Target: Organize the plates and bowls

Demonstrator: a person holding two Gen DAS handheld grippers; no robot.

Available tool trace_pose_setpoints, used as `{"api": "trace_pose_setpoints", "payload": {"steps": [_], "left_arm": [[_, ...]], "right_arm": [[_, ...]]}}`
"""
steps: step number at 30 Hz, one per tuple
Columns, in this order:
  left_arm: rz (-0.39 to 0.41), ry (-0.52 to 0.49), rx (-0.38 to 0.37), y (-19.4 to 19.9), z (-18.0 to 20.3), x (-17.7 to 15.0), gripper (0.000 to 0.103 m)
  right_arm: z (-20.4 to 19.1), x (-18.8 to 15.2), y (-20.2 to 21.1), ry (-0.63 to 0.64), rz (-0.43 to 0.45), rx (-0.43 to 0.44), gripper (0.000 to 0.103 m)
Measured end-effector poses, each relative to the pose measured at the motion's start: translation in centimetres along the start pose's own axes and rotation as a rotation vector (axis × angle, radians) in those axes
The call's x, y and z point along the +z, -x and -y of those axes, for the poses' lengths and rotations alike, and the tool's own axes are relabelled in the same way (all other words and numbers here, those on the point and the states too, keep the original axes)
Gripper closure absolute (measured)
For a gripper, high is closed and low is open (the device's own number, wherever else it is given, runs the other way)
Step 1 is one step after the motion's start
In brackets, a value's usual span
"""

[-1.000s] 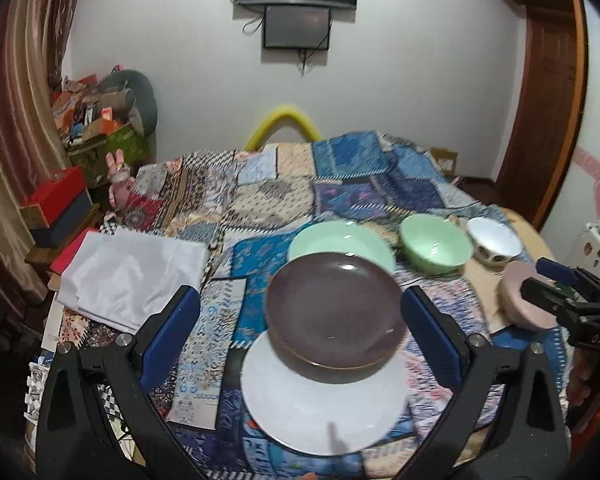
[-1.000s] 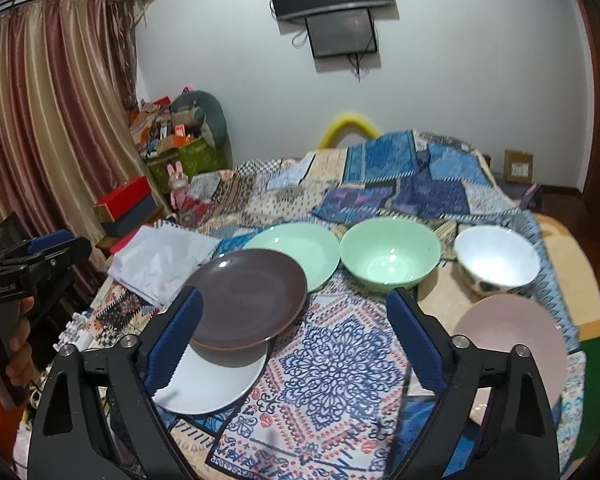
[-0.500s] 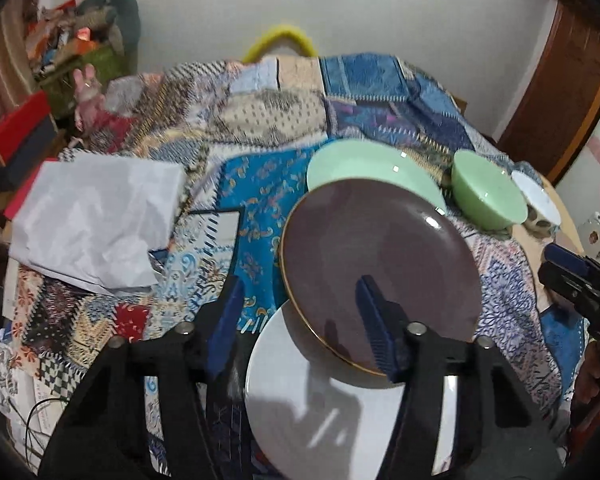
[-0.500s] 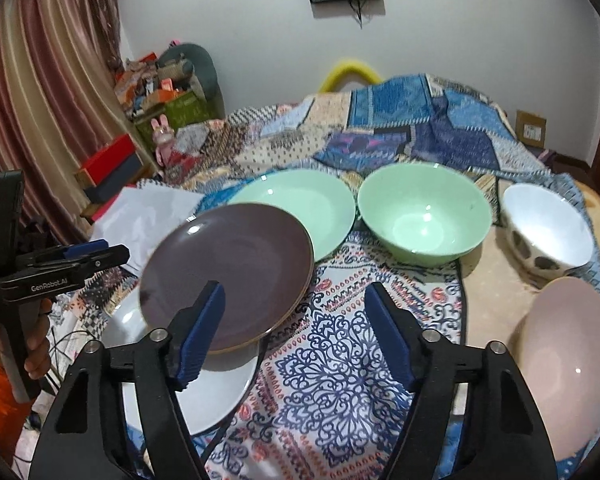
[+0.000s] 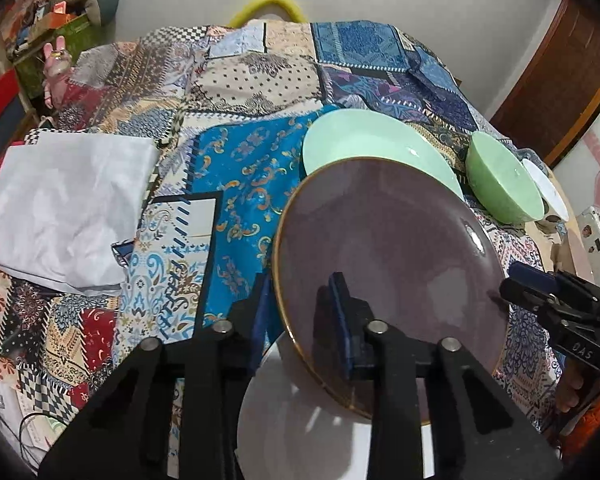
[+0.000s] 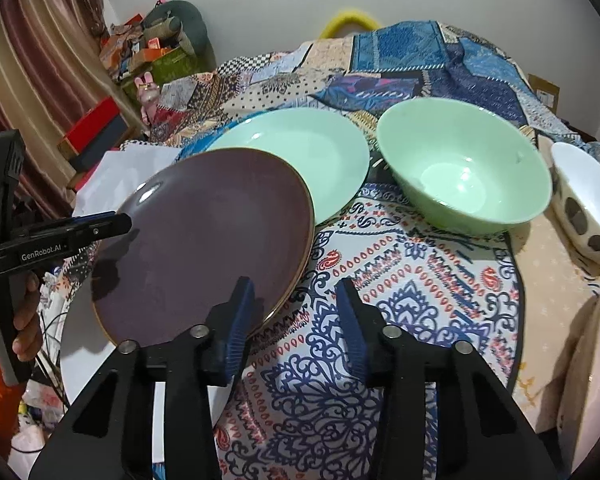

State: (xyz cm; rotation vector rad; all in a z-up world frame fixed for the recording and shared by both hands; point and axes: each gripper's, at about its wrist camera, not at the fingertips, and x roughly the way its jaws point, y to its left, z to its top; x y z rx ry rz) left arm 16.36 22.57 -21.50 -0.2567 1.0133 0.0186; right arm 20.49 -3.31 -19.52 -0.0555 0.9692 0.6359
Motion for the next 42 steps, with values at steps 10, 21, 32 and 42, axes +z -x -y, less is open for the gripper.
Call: {"api": "trace_pose_setpoints", "payload": {"steps": [10, 21, 32, 42], "left_arm": [[-0.015, -0.001, -0.018, -0.8, -0.2, 0.6, 0.075], [-0.017, -0.042, -0.013, -0.6, 0.7, 0.4, 0.075], [0.0, -0.041, 0.0, 0.5, 1.7, -0.4, 0.075], [0.015, -0.032, -0.02, 2.0, 3.7, -1.4, 0.075]], "right_arm": [[-0.1, 0.8, -2.1, -0.02, -0.033, 0.044, 0.069], [0.1, 1.3, -2.4, -0.049, -0.037, 0.067, 0.076], [0.6, 0.7, -1.3, -0.052, -0.022, 0.079, 0.076], [1.4, 0.2, 0.7, -0.036, 0.016, 0.059, 0.076]]}}
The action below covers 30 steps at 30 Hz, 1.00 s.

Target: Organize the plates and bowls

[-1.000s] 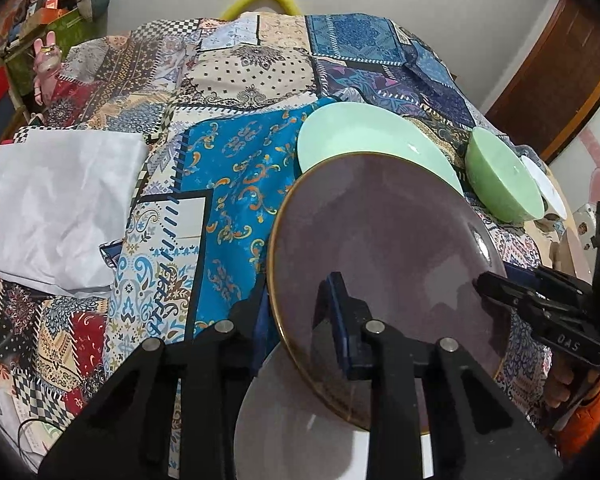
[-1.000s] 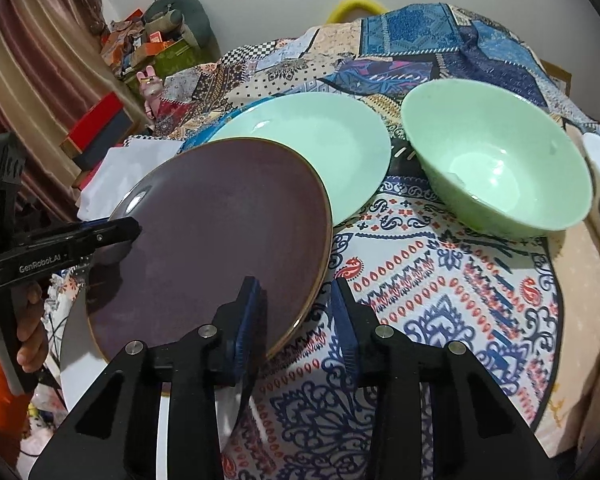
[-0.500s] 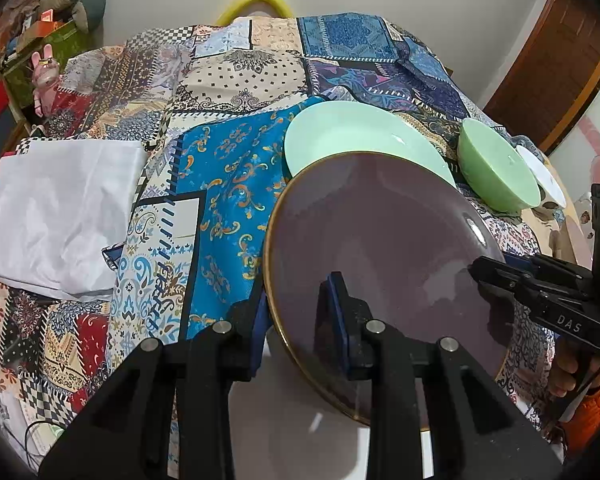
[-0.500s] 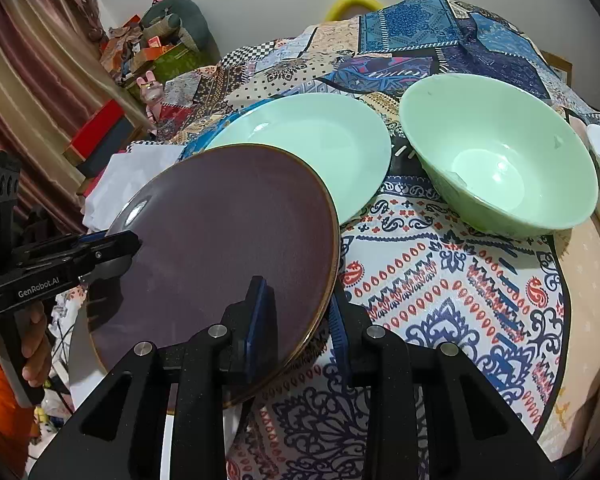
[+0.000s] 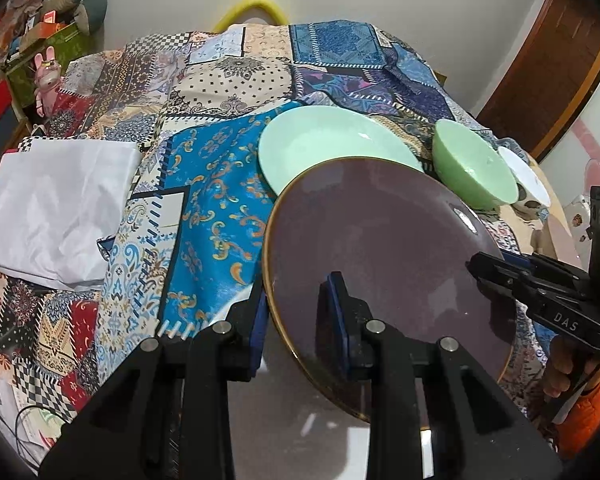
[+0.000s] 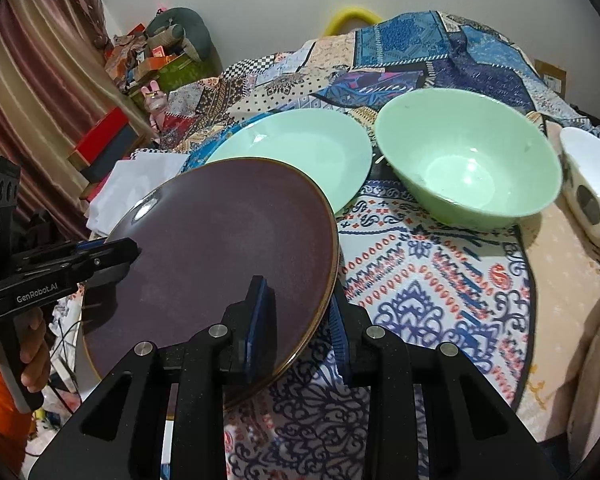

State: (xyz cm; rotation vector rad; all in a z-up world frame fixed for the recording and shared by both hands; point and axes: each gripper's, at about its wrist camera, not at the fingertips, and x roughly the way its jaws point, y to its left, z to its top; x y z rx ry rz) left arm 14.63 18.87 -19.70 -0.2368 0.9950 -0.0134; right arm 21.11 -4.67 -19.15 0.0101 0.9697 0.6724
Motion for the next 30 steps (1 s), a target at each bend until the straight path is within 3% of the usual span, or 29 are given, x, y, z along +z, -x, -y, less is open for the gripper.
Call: {"api": "trace_pose_setpoints", "payload": {"steps": [30], "left_arm": [[0.044, -0.081, -0.039, 6.5, 11.2, -3.2, 0.075]], "right_arm": [[4.1, -3.9, 10.3, -0.029, 0.124, -0.041, 0.076]]}}
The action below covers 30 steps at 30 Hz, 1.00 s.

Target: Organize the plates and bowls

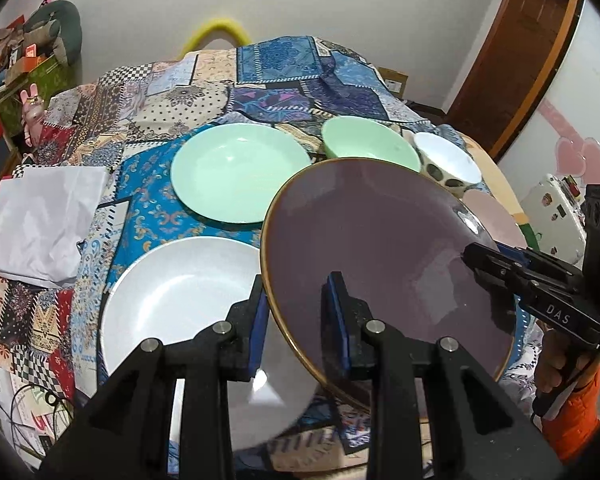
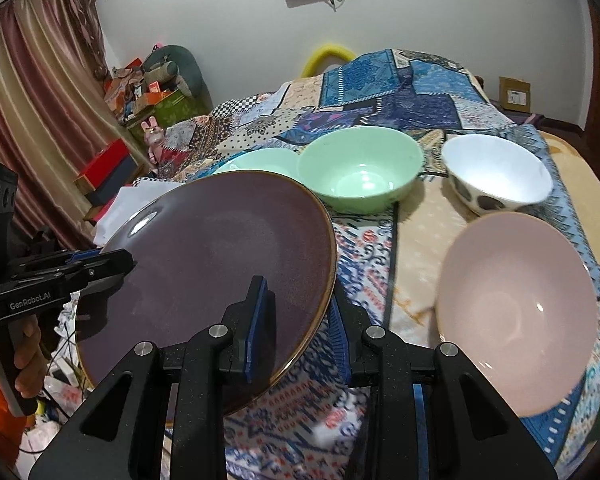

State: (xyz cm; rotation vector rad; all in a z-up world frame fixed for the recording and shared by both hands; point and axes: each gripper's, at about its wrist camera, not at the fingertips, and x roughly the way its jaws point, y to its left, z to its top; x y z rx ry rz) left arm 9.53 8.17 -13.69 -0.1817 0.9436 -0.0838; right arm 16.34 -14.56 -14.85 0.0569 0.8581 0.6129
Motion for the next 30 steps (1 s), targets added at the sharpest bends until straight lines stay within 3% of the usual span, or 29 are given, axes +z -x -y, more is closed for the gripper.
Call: {"api": "trace_pose_setpoints", "payload": {"steps": [14, 30], "left_arm": [[-0.073, 0.03, -0.045, -2.0, 3.0, -2.3, 0.075], [-0.158, 0.034, -0.055, -5.4, 3.3, -4.2, 0.075]], "right_arm": [[2.4, -2.7, 1.3, -0.025, -0.014, -0.05, 0.076], [3.9, -5.2, 0.1, -0.061, -0.079, -0.082, 0.076]]}}
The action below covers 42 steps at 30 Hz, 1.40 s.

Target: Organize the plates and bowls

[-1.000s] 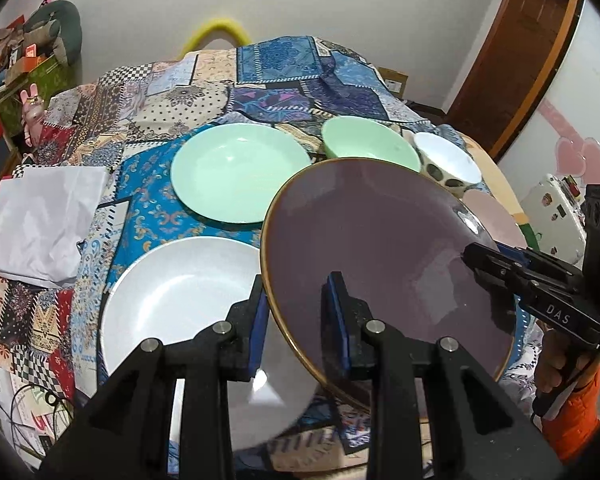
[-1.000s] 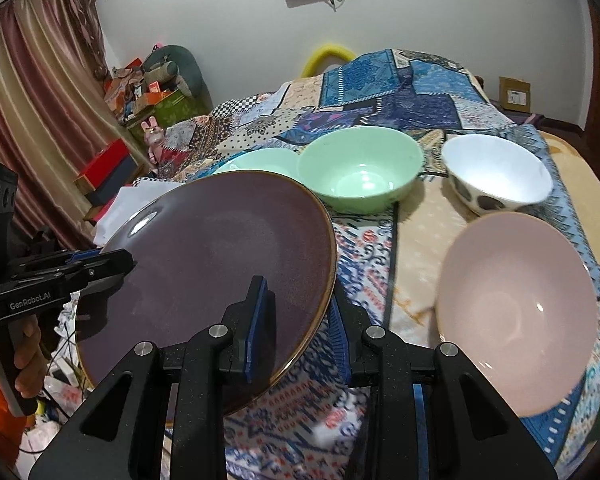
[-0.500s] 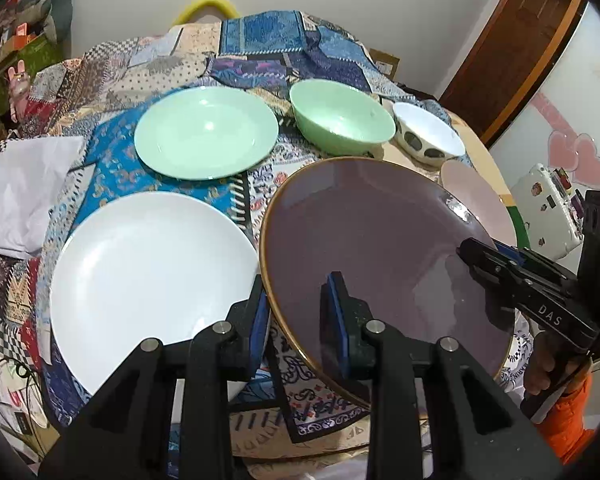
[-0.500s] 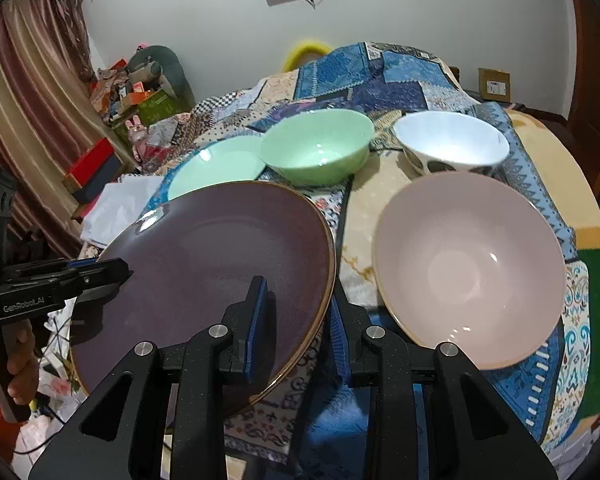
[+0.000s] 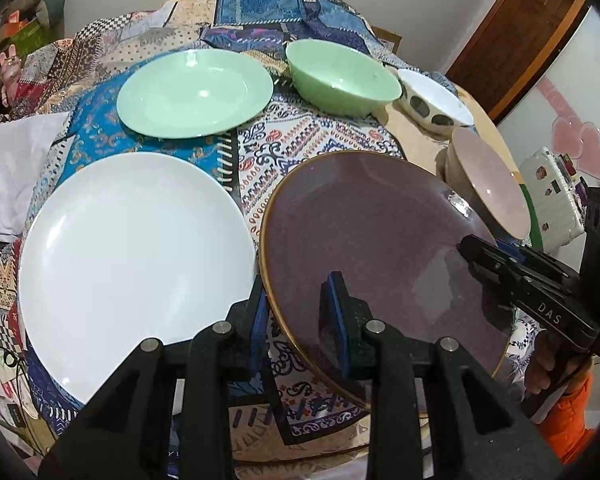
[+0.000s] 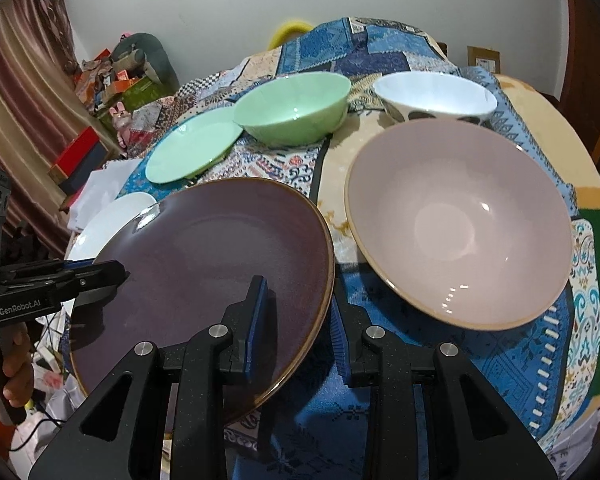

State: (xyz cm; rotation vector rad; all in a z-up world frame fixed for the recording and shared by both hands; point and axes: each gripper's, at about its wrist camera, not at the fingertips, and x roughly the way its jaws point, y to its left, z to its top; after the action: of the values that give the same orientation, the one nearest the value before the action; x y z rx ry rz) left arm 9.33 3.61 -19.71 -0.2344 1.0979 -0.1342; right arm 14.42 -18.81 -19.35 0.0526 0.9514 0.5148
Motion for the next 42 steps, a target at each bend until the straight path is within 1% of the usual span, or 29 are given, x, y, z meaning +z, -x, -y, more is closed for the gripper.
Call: {"api": "trace_pose_setpoints", "payload": {"steps": [8, 13, 20, 26, 29, 33, 36, 39, 40, 42], "left_arm": [[-0.031, -0.004, -0.004, -1.6, -0.1, -0.3, 0.075], [-0.047, -0.002, 0.0, -2.5, 0.0, -0.2, 0.075], [-0.051, 0.005, 0.005, -3.2, 0.0, 0.0, 0.075], [-0.051, 0.012, 0.014, -3.3, 0.0, -0.1, 0.075], [-0.029, 0.008, 0.03, -2.7, 0.1, -0.2, 0.075], [0.0, 0.018, 0.027, -1.5, -0.1, 0.0, 0.075], [0.043, 0.003, 0.043, 0.1, 0.1, 0.0, 0.075], [0.081, -0.019, 0.052, 1.7, 0.5, 0.0, 0.075], [0.089, -0.021, 0.053, 2.0, 0.6, 0.0, 0.074], [0.12, -0.024, 0.057, 3.2, 0.5, -0.1, 0.07]], "right_arm": [[0.5, -0.4, -1.0, -0.034, -0.023, -0.029, 0.076], [0.7, -0.4, -1.1, -0.047, -0.021, -0.053, 0.076], [0.9, -0.3, -1.5, -0.068, -0.017, -0.066, 0.076], [0.6, -0.3, -1.5, -0.055, -0.019, -0.078, 0.073], [0.8, -0.3, -1.0, -0.062, -0.015, -0.071, 0.073], [0.8, -0.1, -0.5, -0.067, -0.011, -0.063, 0.073], [0.7, 0.0, 0.1, -0.065, 0.004, -0.062, 0.072], [0.2, 0.2, 1.1, -0.049, 0.031, -0.038, 0.071], [-0.1, 0.3, 1.3, -0.042, 0.037, -0.037, 0.071], [-0.9, 0.5, 1.9, -0.01, 0.054, -0.04, 0.07]]}}
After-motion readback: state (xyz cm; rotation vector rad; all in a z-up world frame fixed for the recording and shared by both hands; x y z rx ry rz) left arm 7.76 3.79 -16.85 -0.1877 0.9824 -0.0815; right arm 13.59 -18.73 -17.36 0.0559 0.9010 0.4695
